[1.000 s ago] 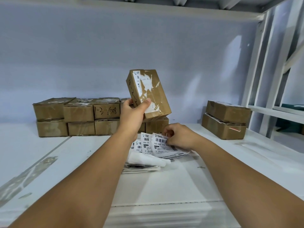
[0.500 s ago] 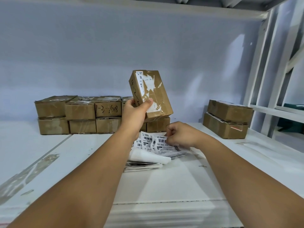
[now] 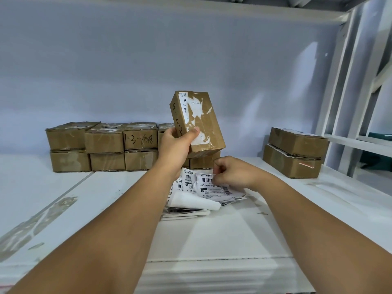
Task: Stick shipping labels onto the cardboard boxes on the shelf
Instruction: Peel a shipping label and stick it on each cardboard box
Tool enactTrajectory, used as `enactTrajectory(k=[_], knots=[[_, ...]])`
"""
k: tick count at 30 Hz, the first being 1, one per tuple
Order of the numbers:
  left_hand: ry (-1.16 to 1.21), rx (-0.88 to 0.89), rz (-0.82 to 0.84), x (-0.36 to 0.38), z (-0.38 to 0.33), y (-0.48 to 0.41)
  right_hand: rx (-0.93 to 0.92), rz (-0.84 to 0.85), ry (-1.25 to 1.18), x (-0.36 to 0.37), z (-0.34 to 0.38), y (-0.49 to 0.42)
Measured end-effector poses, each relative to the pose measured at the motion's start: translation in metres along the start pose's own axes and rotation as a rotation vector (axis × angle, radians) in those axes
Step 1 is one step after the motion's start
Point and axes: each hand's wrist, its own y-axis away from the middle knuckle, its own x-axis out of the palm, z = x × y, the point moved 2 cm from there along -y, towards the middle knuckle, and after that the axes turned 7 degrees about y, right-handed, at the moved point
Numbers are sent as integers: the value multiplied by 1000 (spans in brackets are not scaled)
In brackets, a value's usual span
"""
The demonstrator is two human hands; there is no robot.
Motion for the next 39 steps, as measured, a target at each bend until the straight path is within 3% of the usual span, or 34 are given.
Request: enactTrajectory(k=[30,34,39], knots=[[2,-131,-4,-1,1,3,-41,422,-506,-8,5,4],[10,-197,15,-1,2,2,-31,386,-503,-7,6,2],[189,-286,52,3,-1,6,-4,262,-477,-3,6,2]])
